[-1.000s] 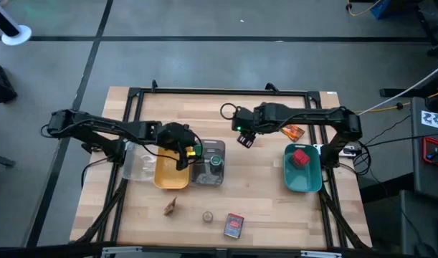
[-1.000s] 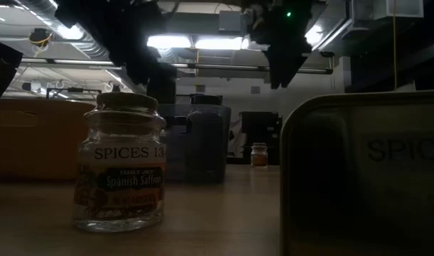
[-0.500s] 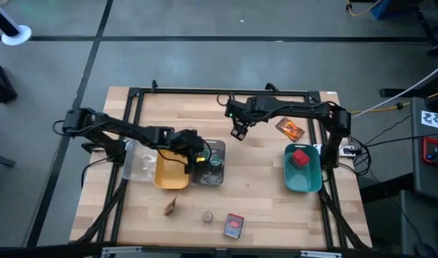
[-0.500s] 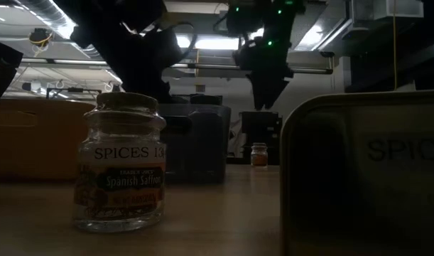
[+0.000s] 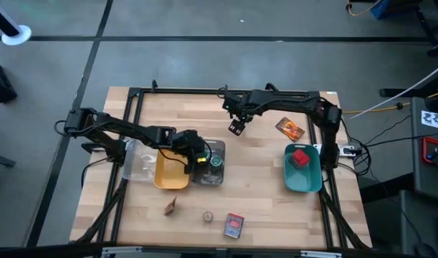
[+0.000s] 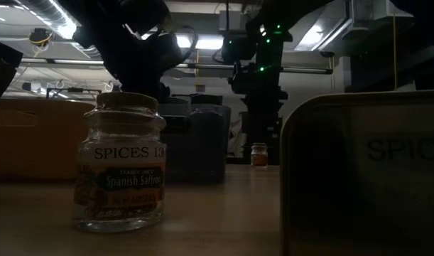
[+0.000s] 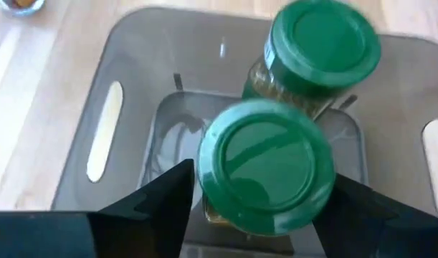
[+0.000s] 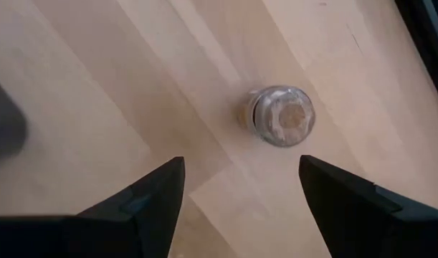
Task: Sort spices by type
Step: Put the green spice bottle into the black bin, then put the top brown spice bottle into the yellow bin
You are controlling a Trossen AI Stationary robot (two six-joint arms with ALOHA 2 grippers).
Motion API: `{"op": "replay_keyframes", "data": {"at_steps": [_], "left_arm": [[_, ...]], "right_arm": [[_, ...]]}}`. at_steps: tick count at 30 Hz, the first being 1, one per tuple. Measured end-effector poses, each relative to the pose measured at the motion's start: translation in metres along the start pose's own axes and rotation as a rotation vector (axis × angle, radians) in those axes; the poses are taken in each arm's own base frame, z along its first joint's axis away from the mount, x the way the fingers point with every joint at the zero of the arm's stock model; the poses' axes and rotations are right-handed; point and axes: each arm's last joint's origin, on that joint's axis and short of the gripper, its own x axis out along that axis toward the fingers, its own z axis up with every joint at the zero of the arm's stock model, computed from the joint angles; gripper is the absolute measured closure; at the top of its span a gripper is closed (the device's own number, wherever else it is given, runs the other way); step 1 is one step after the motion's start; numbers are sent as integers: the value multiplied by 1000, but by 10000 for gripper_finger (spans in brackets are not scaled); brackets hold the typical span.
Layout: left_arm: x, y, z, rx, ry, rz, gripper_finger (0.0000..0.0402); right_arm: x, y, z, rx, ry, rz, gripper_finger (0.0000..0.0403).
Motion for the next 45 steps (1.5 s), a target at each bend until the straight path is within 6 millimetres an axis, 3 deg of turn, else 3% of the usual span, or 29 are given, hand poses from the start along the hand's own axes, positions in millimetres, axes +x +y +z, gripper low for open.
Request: {"op": "replay_keyframes", "data": {"at_steps": [11,21,29,39,45], "left_arm": [[-5,0,2,-4,-18,-2,150],[-34,0,7,-4,-73,-6,150],[-55,-1,10,-5,-119,-9,151],[-75,0,9,-3,-153,-12,151],[-88,0,9,-2,-184,-13,151]], "right_arm": [[21,-12,8,13,-1,-45,127],[40,-38,16,86,16,-13,127],[47,-38,17,88,30,29,131],[45,-38,15,85,53,38,240],[43,-37,18,89,25,55,261]]}}
